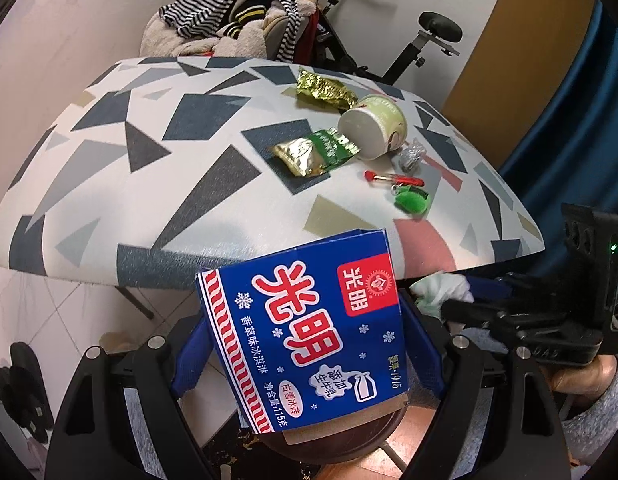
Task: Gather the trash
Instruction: 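Lower the box and tissue into the brown bin and release both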
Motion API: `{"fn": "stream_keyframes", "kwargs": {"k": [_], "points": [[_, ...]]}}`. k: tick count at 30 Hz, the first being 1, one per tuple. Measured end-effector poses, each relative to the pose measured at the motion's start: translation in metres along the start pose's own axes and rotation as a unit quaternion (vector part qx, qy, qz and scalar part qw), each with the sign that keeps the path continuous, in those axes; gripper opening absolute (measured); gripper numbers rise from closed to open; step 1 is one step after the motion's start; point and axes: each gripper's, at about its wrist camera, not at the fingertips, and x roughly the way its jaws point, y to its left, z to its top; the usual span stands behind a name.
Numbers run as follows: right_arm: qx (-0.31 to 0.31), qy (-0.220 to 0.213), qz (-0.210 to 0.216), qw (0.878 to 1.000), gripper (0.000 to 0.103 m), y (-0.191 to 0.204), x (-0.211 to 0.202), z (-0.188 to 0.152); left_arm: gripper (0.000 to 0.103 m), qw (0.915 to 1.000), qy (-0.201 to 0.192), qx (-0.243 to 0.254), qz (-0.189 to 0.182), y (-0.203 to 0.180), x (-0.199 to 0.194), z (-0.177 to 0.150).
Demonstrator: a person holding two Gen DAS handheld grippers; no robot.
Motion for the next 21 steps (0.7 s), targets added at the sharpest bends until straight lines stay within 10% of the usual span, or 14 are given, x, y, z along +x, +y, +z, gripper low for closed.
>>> {"fn": "stream_keyframes", "kwargs": {"k": [6, 21], "points": [[-0.01, 0.032, 0.01, 0.999, 0.065, 0.014, 0.024, -0.001, 0.082, 1.0, 0.004, -0.006, 0.002, 0.006, 0.002, -0.005], [-0.073, -0.056, -0.107, 0.99, 0.086, 0.0, -0.013, -0.018, 0.082, 0.9996, 0.027, 0.012, -0.003, -0.007, 0.025, -0.027]]}}
